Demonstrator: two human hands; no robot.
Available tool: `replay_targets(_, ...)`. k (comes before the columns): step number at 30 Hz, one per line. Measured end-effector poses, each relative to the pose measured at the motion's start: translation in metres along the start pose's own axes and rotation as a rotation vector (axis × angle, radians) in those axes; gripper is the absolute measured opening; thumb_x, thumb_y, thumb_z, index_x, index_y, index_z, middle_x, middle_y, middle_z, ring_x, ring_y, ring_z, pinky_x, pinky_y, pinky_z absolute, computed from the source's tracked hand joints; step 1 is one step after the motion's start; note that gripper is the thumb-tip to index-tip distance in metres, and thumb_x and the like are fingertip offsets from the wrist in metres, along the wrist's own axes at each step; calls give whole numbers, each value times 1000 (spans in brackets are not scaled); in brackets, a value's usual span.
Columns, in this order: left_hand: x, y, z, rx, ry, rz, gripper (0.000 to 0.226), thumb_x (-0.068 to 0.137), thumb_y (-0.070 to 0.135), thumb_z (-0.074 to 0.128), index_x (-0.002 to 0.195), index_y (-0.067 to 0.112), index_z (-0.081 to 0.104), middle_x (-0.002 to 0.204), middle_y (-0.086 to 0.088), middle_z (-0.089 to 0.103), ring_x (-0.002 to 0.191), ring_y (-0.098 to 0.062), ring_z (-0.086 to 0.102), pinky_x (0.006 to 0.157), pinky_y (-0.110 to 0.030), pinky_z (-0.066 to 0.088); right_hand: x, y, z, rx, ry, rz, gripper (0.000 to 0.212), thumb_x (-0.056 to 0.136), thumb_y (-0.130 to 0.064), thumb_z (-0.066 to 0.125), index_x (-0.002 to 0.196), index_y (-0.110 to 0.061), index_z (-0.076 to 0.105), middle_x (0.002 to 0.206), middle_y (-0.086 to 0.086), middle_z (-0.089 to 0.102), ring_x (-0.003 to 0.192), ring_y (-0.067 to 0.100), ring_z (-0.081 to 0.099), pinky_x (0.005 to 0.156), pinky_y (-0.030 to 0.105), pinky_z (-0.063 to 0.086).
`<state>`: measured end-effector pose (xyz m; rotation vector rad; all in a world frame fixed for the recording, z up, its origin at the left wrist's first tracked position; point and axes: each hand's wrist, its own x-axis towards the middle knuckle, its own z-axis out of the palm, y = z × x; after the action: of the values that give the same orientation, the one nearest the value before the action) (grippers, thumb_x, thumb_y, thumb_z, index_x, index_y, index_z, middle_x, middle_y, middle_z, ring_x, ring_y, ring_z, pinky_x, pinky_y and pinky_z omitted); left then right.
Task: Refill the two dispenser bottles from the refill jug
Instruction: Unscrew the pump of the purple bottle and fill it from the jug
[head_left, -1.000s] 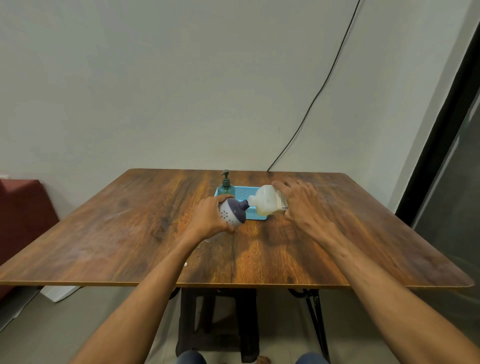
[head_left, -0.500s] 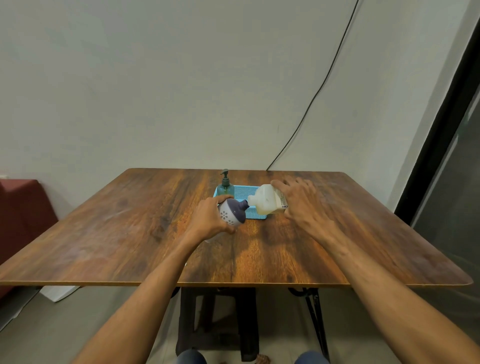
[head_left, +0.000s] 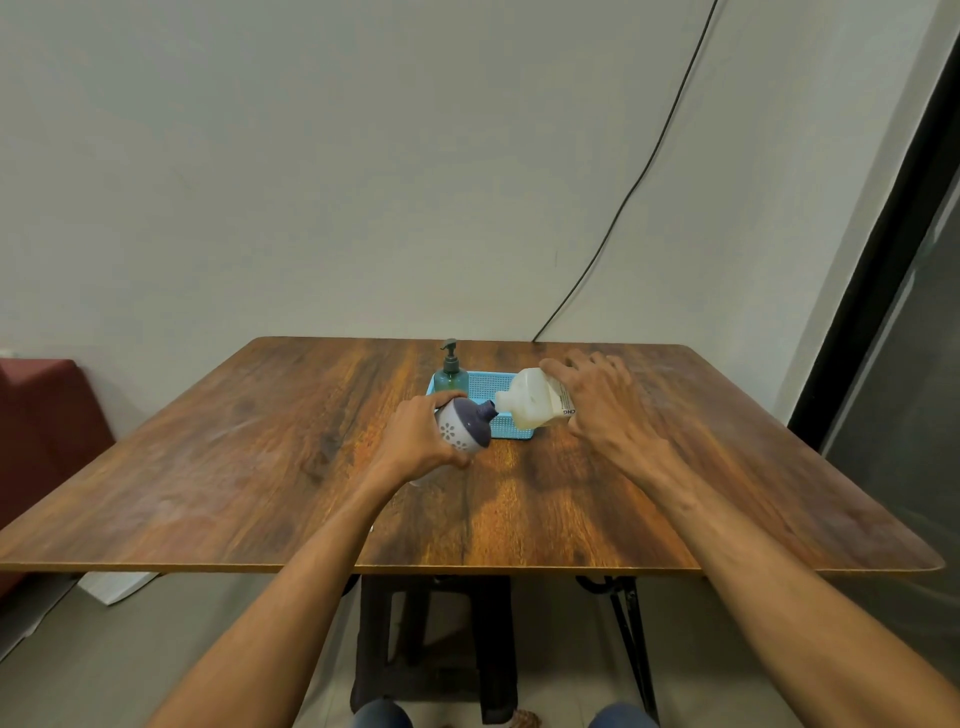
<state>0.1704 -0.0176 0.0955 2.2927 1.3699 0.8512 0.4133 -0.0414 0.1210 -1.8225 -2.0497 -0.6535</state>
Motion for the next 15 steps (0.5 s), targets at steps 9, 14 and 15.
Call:
replay_targets(9, 0, -2, 0, -5, 9, 0, 75, 62, 20, 92, 130, 18, 59, 122, -2, 65, 98, -7, 53, 71, -6, 33, 2, -1, 3, -26, 11, -1, 75, 67, -18, 87, 134, -26, 54, 116, 7, 62, 102, 30, 59, 93, 45, 45)
replay_targets(14, 1, -3, 0, -2, 8, 1, 73, 64, 20, 91, 129, 17, 59, 123, -3, 65, 97, -7, 53, 71, -5, 33, 2, 0, 3, -27, 38, -7, 73, 67, -21, 88, 132, -26, 56, 112, 5, 62, 98, 29, 59, 90, 44, 46)
replay_targets(15, 1, -3, 0, -2, 9, 1, 73, 64, 19, 91, 129, 17, 59, 124, -3, 65, 97, -7, 53, 70, -5, 32, 2, 0, 3, -27, 42, -6, 72, 66, -20, 88, 131, -26, 56, 111, 5, 62, 97, 28, 59, 90, 44, 46)
